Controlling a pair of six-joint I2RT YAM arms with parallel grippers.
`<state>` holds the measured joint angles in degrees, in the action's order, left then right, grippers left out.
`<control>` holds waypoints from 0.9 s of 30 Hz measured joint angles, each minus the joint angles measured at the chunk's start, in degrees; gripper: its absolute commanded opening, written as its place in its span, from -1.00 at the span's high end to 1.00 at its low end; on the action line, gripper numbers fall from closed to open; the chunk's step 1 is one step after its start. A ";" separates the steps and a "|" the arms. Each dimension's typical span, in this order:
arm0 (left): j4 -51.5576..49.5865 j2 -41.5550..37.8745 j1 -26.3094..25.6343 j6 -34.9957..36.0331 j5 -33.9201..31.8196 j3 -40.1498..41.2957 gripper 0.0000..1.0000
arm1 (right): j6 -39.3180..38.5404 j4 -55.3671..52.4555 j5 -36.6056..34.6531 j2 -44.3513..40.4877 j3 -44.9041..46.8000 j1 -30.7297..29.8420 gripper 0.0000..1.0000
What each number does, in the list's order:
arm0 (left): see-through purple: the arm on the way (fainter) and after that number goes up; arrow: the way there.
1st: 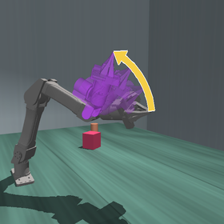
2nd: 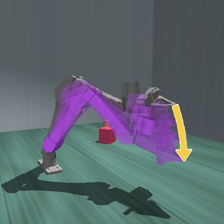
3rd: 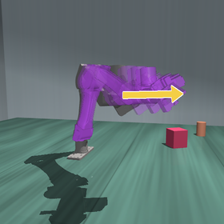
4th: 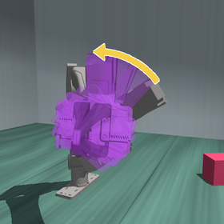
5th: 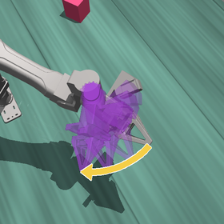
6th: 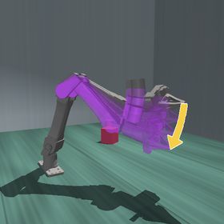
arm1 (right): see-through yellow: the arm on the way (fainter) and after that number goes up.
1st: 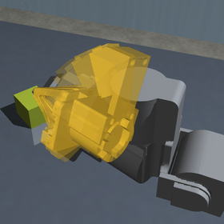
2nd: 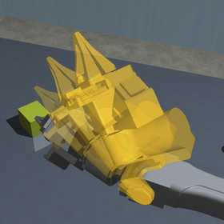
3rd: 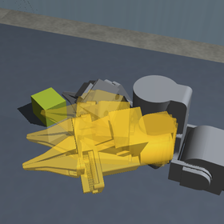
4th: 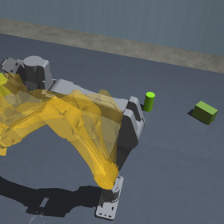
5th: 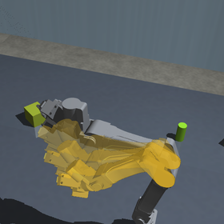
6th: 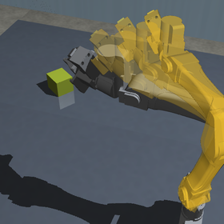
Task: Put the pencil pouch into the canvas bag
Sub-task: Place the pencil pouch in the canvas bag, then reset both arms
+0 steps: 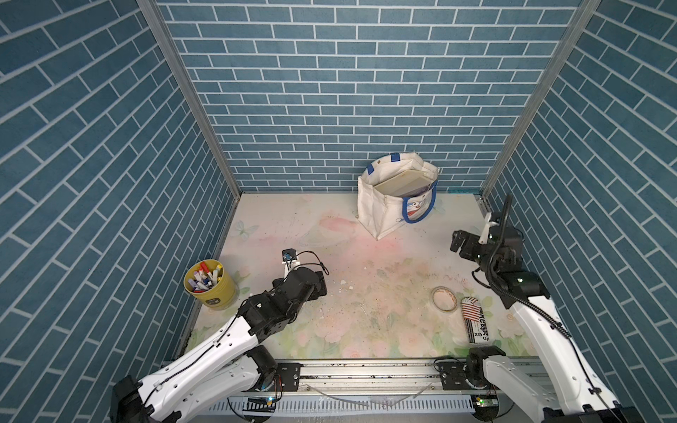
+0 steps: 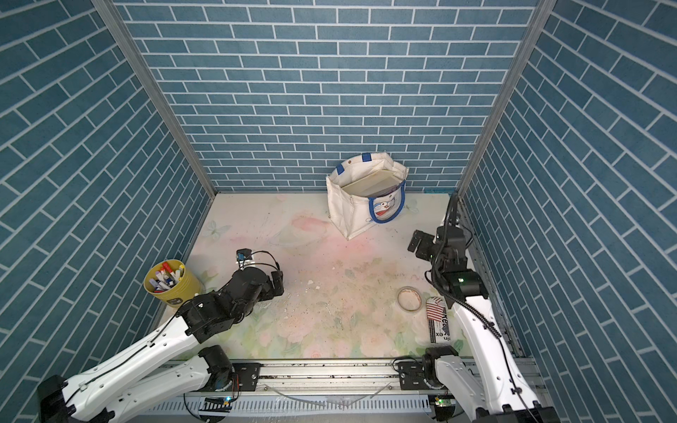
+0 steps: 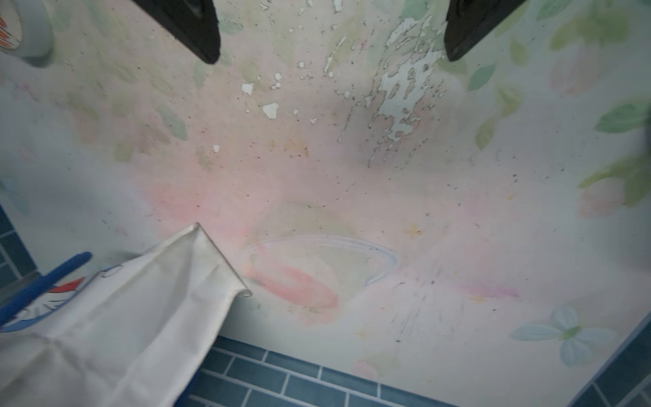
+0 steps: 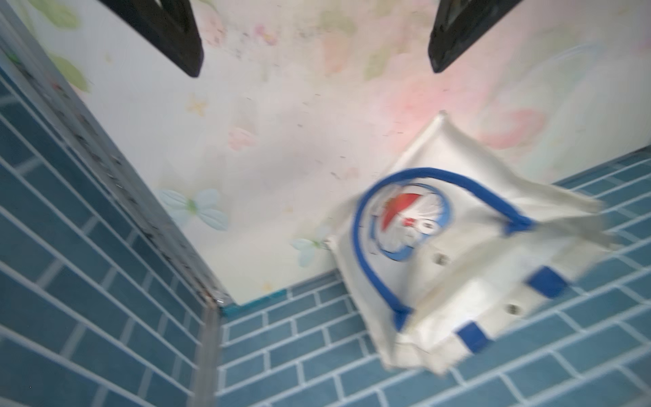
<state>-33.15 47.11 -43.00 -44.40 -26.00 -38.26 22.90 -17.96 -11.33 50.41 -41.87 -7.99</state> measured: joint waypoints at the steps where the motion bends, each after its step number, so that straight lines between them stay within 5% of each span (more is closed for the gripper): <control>1: -0.70 0.04 1.14 -0.04 -0.11 0.07 -0.99 | -0.79 2.67 -1.22 -0.68 4.02 0.74 -0.98; 6: -3.08 0.52 5.53 1.66 -4.15 0.07 -0.99 | -8.48 16.33 -0.31 3.23 18.32 1.79 -0.98; 15: 9.86 3.30 11.82 17.44 -17.66 8.41 -0.99 | -15.93 40.46 4.28 22.08 18.73 3.02 -0.98; 21: 27.30 7.08 19.28 31.52 -16.55 12.24 -0.99 | -18.14 50.66 5.20 27.85 18.75 5.29 -0.98; 27: 33.53 12.07 23.65 38.80 -12.52 11.67 -0.99 | -18.69 61.02 6.03 34.27 19.32 8.74 -0.98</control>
<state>0.38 59.18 -19.35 -5.61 -38.52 -26.59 4.21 43.07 -5.30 84.68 -22.55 0.75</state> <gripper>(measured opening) 0.994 0.991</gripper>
